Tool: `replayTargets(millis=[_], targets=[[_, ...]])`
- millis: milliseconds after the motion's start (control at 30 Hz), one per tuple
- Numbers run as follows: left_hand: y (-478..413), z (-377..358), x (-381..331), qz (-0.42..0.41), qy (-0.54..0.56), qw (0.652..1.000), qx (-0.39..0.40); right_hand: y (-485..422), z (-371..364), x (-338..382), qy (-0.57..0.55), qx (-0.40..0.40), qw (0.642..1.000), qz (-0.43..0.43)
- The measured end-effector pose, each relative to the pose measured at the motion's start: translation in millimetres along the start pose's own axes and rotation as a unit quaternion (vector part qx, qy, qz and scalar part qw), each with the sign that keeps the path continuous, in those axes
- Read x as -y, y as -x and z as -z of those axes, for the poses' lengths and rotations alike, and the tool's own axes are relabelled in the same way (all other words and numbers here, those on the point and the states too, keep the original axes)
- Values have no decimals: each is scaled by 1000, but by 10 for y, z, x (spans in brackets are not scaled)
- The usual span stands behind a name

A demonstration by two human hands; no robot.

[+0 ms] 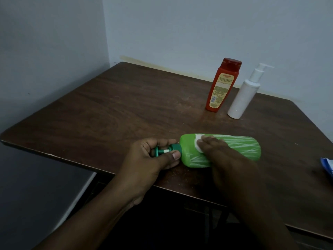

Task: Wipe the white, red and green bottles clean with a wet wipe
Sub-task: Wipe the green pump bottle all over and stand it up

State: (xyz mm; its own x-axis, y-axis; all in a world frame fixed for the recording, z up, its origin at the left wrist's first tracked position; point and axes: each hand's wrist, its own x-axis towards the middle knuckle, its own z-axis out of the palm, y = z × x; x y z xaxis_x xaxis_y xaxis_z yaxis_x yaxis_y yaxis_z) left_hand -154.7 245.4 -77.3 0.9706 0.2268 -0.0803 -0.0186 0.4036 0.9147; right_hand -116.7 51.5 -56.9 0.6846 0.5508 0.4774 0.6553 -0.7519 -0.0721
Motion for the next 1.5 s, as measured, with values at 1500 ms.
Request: replayTargets(millis=[1500], targets=[[89, -33, -4, -54, -68, 996, -1, 94, -113, 9, 15, -79, 995, -65]])
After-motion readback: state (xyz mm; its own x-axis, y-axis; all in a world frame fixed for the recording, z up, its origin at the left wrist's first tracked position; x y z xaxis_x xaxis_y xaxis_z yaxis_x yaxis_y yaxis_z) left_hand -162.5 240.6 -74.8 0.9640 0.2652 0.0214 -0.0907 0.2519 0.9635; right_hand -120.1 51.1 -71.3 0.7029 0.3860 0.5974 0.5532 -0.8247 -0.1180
